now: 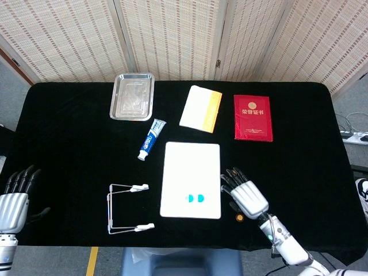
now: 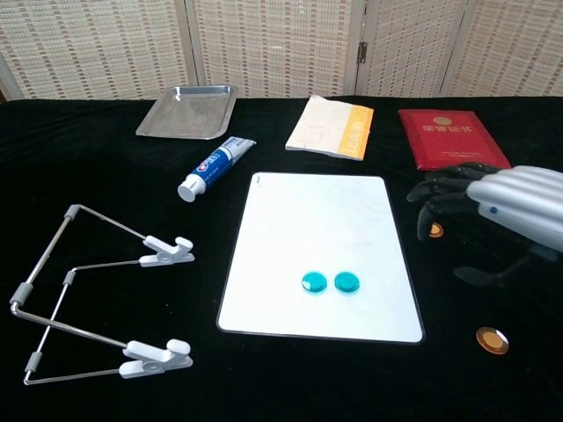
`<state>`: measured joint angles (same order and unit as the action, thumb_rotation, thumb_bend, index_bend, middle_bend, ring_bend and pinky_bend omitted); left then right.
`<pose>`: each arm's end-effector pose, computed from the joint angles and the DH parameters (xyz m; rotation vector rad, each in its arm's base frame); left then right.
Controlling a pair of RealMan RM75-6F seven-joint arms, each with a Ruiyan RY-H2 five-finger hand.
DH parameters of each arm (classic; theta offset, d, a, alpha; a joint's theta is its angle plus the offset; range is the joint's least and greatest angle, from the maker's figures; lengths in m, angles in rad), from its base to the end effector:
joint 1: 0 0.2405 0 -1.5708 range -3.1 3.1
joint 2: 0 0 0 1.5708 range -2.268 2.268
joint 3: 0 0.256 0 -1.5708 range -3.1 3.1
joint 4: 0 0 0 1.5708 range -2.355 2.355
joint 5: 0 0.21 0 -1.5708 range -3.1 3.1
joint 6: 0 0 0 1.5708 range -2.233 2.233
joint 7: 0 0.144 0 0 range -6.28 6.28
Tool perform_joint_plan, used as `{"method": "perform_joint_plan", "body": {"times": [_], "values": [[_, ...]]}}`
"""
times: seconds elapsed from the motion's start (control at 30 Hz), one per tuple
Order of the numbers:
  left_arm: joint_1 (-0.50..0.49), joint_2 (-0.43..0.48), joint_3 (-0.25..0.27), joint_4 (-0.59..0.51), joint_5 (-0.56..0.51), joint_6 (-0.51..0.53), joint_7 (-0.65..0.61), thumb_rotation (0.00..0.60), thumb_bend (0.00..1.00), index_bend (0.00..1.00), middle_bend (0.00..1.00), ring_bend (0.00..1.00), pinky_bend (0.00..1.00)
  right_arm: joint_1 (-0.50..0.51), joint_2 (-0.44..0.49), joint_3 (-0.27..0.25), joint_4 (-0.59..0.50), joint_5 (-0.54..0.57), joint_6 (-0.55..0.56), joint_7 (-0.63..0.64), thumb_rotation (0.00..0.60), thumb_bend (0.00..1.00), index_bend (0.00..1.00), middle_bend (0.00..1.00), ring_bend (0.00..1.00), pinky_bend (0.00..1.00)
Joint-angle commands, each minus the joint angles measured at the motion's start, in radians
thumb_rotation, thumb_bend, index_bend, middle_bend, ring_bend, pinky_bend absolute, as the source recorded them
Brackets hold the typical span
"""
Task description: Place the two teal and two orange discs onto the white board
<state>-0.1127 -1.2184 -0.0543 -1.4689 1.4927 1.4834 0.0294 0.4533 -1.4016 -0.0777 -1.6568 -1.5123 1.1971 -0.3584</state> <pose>-0.3256 0.1926 0.1414 -1.4047 -0.8326 -0.8703 -0.2054 -0.2258 0.0131 1.9845 -0.8029 0.9028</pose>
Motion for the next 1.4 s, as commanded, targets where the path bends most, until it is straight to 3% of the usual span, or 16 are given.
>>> {"method": "perform_joint_plan", "body": {"times": [0.03, 0.47, 1.17, 1.4], "values": [[-0.004, 0.003, -0.002, -0.01, 0.005, 0.001, 0.006, 0.6, 0.16, 0.02, 0.0, 0.0, 0.0, -0.053, 0.024, -0.055, 0.023, -0.06, 0.051, 0.036, 0.6, 0.4, 0.39, 0.17, 0.01, 0.0], [-0.01, 0.012, -0.002, -0.038, 0.013, 0.002, 0.029, 0.6, 0.16, 0.02, 0.0, 0.0, 0.0, -0.124, -0.016, -0.118, 0.151, -0.116, 0.052, 0.094, 0.6, 0.4, 0.41, 0.17, 0.01, 0.0], [-0.009, 0.01, 0.0, -0.025, 0.009, 0.003, 0.019, 0.6, 0.16, 0.02, 0.0, 0.0, 0.0, -0.129, -0.07, -0.081, 0.214, -0.125, -0.009, 0.088, 0.6, 0.4, 0.41, 0.17, 0.01, 0.0], [-0.008, 0.009, 0.0, -0.021, 0.007, 0.003, 0.015, 0.6, 0.16, 0.02, 0.0, 0.0, 0.0, -0.124, -0.074, -0.071, 0.21, -0.109, -0.041, 0.075, 0.6, 0.4, 0.48, 0.18, 0.01, 0.0]]}}
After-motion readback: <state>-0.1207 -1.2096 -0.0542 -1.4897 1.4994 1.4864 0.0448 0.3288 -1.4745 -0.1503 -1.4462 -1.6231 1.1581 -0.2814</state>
